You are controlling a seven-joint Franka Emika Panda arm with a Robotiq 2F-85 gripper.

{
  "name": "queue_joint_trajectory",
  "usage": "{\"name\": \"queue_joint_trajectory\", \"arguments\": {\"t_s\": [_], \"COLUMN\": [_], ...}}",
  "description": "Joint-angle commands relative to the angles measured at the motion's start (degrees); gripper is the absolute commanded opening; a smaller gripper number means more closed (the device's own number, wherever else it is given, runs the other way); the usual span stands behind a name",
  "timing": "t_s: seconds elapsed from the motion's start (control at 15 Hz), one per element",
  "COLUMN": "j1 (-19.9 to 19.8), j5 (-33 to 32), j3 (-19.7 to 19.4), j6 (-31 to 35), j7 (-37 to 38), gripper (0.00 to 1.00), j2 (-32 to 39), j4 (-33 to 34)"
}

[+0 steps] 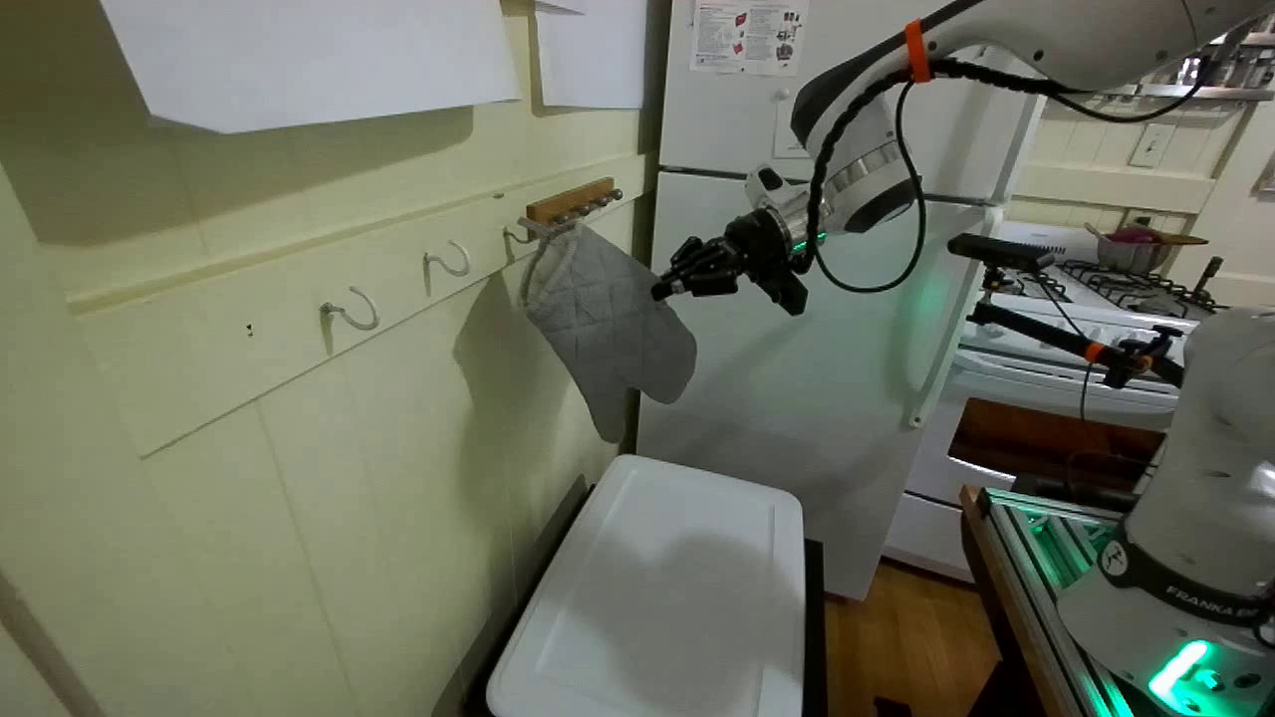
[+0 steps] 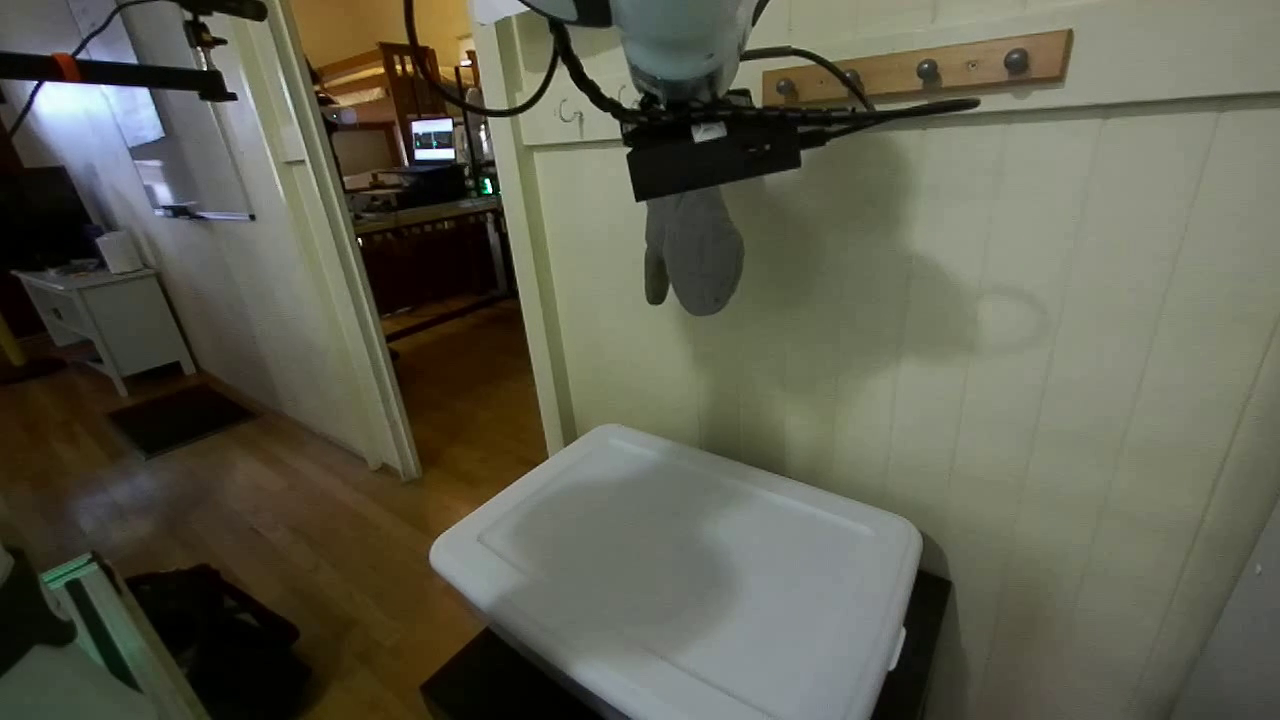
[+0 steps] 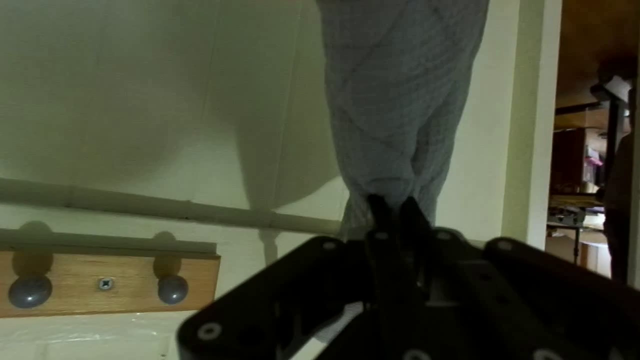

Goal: Remove the oven mitten from the hook

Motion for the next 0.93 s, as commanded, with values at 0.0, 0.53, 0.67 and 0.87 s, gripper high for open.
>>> {"name": "queue_joint_trajectory", "arguments": {"t_s": [0.0,0.53,0.67,0.87], "j1": [-0.6,0.8,1.0,0.9], "j5": [-6.9,-6.9,-6.8,-6.8], "j3": [-0.2,1.4,1.5,1.4], "j6": [-1.9,-0.3,-0.3,-0.3], "j7": [-1.0,0.7,0.7,0.7], "gripper": [0.02,0.02,0.10,0.10], "j2": [-1.8,1.4,2.1,2.0], "j4": [-2.3,1.0,1.7,1.8]}}
